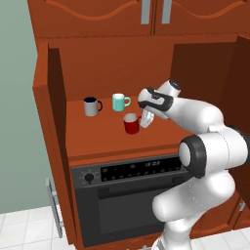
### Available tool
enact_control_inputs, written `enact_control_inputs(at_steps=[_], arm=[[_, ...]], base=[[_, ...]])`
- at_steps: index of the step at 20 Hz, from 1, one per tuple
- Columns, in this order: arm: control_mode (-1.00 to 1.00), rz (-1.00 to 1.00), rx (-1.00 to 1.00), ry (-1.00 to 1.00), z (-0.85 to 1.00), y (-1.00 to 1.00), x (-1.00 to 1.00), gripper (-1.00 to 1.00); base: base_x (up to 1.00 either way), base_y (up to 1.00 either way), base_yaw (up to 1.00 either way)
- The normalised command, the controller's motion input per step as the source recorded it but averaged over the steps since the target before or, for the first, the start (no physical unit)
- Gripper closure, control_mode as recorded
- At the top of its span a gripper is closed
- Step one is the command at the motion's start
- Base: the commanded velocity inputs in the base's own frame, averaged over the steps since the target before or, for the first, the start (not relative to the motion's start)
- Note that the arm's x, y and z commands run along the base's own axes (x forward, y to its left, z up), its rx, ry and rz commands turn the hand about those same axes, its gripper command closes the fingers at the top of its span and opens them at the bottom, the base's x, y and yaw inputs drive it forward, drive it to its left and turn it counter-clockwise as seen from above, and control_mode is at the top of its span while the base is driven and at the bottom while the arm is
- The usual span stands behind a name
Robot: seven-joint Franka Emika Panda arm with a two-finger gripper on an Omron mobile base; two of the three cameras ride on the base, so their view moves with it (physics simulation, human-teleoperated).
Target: Pick the mug on the counter and place it in the cabinet with the handle facing the right, like the mugs already inside.
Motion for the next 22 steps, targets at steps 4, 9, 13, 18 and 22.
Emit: enact_control_inputs(at_steps=[4, 9, 13, 18, 22], arm=[[-1.0, 0.0, -0.07, -0.01, -0.02, 0.0, 0.0, -1.0], [-1.0, 0.0, -0.07, -0.03, 0.0, 0.0, 0.0, -1.0], [-1.0, 0.0, -0.09, -0.04, 0.0, 0.0, -0.02, -1.0], [-1.0, 0.01, -0.1, -0.04, 0.0, -0.04, -0.14, -1.0], [-1.0, 0.02, -0.1, -0.05, 0.0, -0.15, -0.18, -1.0]], base=[[0.0, 0.0, 0.0], [0.0, 0.0, 0.0], [0.0, 0.0, 0.0], [0.0, 0.0, 0.0], [0.0, 0.0, 0.0]])
